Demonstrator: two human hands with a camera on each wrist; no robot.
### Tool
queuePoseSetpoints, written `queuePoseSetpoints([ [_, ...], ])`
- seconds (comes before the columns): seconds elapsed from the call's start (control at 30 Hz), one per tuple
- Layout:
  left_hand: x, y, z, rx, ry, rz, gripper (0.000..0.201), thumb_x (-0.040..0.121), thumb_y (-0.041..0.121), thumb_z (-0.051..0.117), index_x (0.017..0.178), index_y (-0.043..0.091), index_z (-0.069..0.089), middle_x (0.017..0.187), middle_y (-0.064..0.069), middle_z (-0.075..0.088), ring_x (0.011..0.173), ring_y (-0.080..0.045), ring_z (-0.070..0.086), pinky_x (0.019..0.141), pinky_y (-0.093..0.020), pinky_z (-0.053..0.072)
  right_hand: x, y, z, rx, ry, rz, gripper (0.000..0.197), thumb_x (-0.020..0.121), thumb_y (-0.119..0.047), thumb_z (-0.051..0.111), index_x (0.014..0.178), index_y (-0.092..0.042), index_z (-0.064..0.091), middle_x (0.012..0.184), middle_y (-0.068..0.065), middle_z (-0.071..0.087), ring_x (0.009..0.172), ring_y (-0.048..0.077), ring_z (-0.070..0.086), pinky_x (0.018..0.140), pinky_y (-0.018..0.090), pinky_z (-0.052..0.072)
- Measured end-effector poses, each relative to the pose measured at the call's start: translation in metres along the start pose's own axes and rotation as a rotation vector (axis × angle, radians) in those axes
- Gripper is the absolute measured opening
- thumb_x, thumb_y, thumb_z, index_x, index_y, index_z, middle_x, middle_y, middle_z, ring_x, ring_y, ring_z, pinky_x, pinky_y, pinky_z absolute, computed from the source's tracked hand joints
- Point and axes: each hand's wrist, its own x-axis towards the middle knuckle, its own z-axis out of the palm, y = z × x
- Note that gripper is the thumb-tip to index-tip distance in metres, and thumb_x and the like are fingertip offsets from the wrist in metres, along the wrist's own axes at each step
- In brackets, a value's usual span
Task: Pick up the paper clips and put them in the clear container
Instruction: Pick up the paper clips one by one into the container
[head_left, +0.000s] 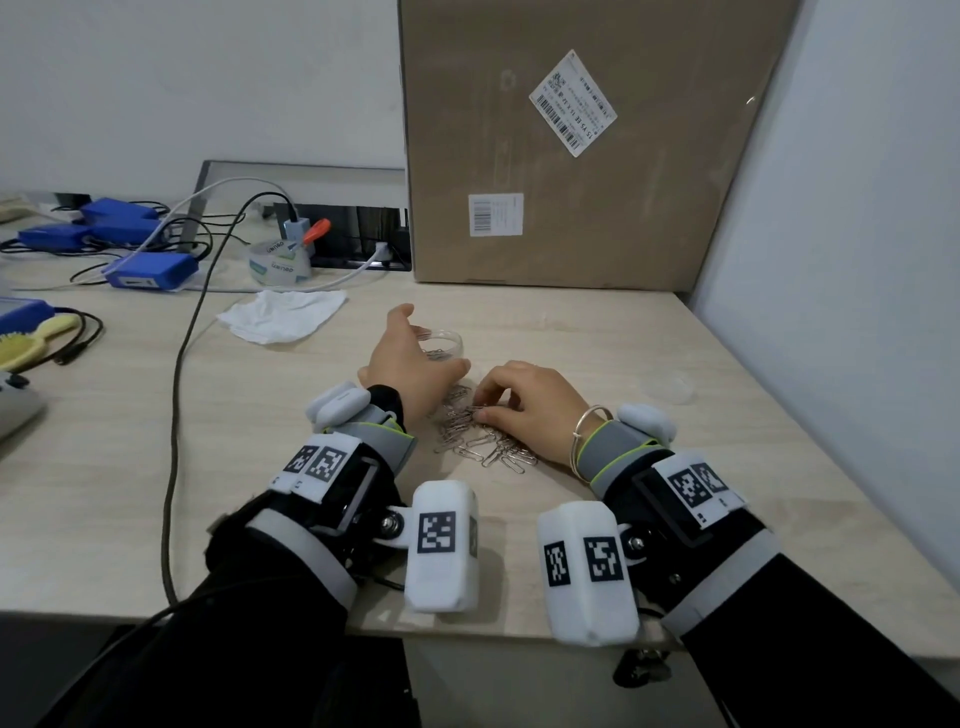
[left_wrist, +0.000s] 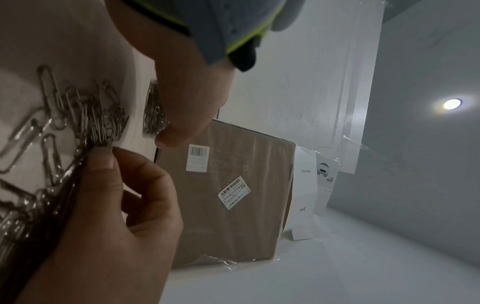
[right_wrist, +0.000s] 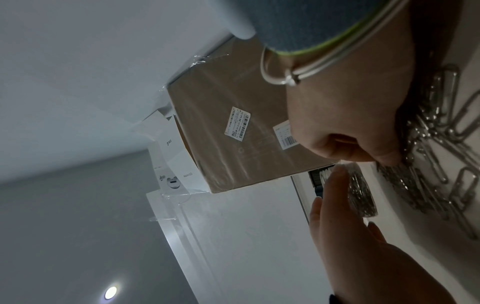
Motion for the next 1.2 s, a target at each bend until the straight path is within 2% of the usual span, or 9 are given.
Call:
queuePoseSetpoints([
  [0.1,-0.001,0.001,0.0,-0.004,-0.015,-0.002,0.091,0.062,0.036,0.072,0.14,0.019,0.03,0.105,0.006,0.047,0.114,-0.027,0.055,0.105,-0.048,0.037,-0.001,-0.001,0.0,-0.003,0.029,-0.024,0.01,0.081,-0.018,0.065,0.079,-0.023,0.057,0.083,-0.006,0.056,0.062,-0.003,0.042,0.07,0.022,0.035],
  [0.23,-0.002,0.001,0.0,-0.005,-0.025,-0.012,0.092,0.058,0.039,0.069,0.139,0.02,0.03,0.106,0.007,0.048,0.114,-0.027,0.055,0.104,-0.047,0.038,-0.002,-0.001,-0.001,-0.026,0.048,-0.008,0.008,0.079,-0.014,0.064,0.086,-0.013,0.064,0.077,-0.006,0.057,0.061,0.003,0.046,0.068,0.02,0.036],
  [0.37,-0.004,0.002,0.0,-0.02,-0.032,-0.027,0.094,0.052,0.042,0.064,0.138,0.02,0.032,0.108,0.005,0.051,0.113,-0.027,0.056,0.104,-0.047,0.039,-0.002,-0.005,-0.004,-0.103,0.004,-0.002,0.016,0.081,-0.015,0.061,0.095,-0.012,0.065,0.086,0.001,0.063,0.076,0.013,0.052,0.075,0.025,0.043],
  [0.5,-0.006,0.003,-0.001,-0.007,-0.036,-0.035,0.094,0.052,0.041,0.064,0.138,0.02,0.032,0.11,0.003,0.051,0.113,-0.027,0.056,0.104,-0.046,0.039,-0.001,-0.005,-0.006,-0.202,-0.042,-0.002,0.023,0.084,-0.017,0.056,0.105,-0.011,0.063,0.103,0.008,0.063,0.095,0.022,0.056,0.082,0.028,0.04],
  [0.63,-0.007,0.004,-0.002,-0.006,-0.027,-0.029,0.093,0.053,0.041,0.065,0.138,0.02,0.033,0.109,0.005,0.05,0.114,-0.026,0.056,0.104,-0.046,0.039,0.001,-0.001,-0.005,-0.213,-0.05,0.018,0.025,0.086,-0.016,0.053,0.108,-0.011,0.063,0.107,0.01,0.061,0.101,0.025,0.055,0.086,0.03,0.039],
  [0.77,-0.006,0.002,0.0,0.001,-0.016,-0.013,0.084,0.064,0.036,0.073,0.137,0.021,0.035,0.124,-0.002,0.055,0.115,-0.027,0.055,0.104,-0.044,0.041,0.003,0.003,-0.003,-0.182,-0.029,0.045,0.018,0.088,-0.017,0.052,0.101,-0.012,0.064,0.105,0.009,0.06,0.1,0.025,0.056,0.089,0.034,0.043],
  [0.93,-0.004,0.0,0.001,0.016,-0.015,-0.002,0.08,0.069,0.03,0.076,0.137,0.019,0.036,0.112,0.004,0.052,0.115,-0.025,0.056,0.103,-0.043,0.041,0.003,0.004,-0.004,-0.114,0.061,0.117,0.012,0.087,-0.02,0.056,0.09,-0.015,0.066,0.103,0.006,0.064,0.099,0.024,0.057,0.09,0.038,0.045],
  [1.07,-0.004,-0.001,0.0,0.022,-0.025,0.002,0.079,0.07,0.029,0.076,0.137,0.019,0.036,0.124,-0.001,0.055,0.115,-0.025,0.056,0.104,-0.043,0.041,0.0,0.004,-0.005,-0.142,0.079,0.119,0.014,0.088,-0.02,0.053,0.092,-0.015,0.065,0.103,0.004,0.066,0.098,0.023,0.058,0.088,0.039,0.046],
  [1.2,-0.006,0.001,-0.001,0.011,-0.049,-0.003,0.085,0.064,0.036,0.076,0.137,0.019,0.036,0.124,-0.001,0.056,0.115,-0.025,0.056,0.103,-0.043,0.041,0.002,0.005,-0.006,-0.09,0.173,0.126,0.014,0.086,-0.017,0.054,0.089,-0.012,0.066,0.095,0.005,0.069,0.089,0.024,0.06,0.082,0.037,0.048],
])
